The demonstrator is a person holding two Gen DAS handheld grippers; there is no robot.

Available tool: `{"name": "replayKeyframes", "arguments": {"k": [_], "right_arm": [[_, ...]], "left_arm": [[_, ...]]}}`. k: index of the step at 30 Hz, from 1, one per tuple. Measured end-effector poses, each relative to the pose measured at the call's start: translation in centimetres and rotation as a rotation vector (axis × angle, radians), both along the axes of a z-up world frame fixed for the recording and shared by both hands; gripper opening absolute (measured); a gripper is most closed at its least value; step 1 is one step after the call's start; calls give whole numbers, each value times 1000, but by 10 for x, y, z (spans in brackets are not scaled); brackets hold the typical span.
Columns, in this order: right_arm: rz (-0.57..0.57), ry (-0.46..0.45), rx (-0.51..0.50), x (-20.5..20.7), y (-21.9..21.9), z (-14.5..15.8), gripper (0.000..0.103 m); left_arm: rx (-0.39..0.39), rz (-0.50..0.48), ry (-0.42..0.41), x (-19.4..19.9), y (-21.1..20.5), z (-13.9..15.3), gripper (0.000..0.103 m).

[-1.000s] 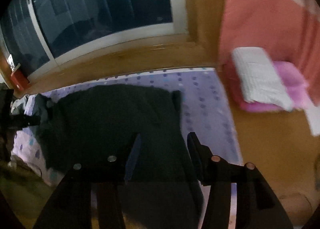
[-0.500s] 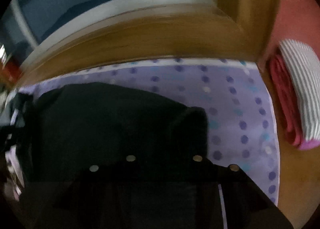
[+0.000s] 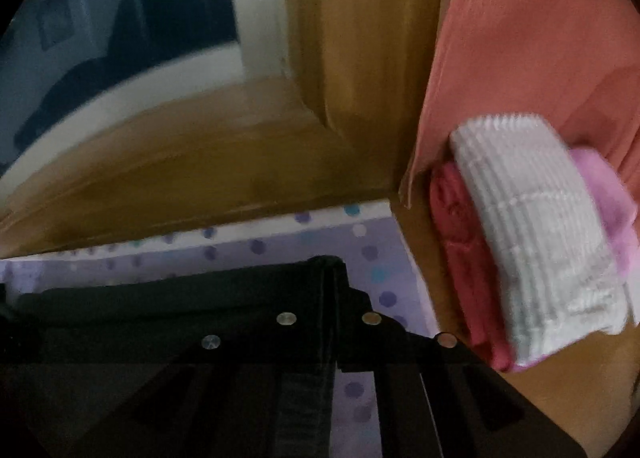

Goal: Fold clothes

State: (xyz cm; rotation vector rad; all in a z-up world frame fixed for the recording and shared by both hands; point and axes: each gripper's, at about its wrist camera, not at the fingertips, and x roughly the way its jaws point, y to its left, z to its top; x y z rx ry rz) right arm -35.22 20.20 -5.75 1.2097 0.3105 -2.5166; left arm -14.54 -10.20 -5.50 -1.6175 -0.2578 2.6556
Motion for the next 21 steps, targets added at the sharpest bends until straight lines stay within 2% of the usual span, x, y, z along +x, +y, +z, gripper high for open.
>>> {"name": "replayKeyframes", "arguments": {"k": [7, 9, 13, 14, 16, 17, 18, 21], "right_arm": [[-62, 11, 60, -31, 8, -25, 6], [-55, -12, 39, -31, 12, -19, 11], [-25, -25, -9, -21, 22, 3, 12], [-12, -12, -21, -14, 24, 11, 15], [14, 22, -28, 7, 27, 31, 30], [22, 37, -28, 17, 28, 39, 43], [37, 55, -30, 30, 26, 48, 49], [112, 81, -36, 73, 4, 69, 50]], "left_arm": [[23, 51, 15, -5, -6, -7, 34], [33, 85, 6, 4, -7, -2, 34], [37, 138, 22, 44, -7, 19, 34], [26, 145, 26, 57, -8, 24, 34], [0, 163, 32, 82, -13, 33, 34], [-16, 174, 35, 96, -16, 37, 34], [-28, 187, 43, 111, -22, 42, 34], [-39, 243, 66, 148, -45, 50, 34]]}}
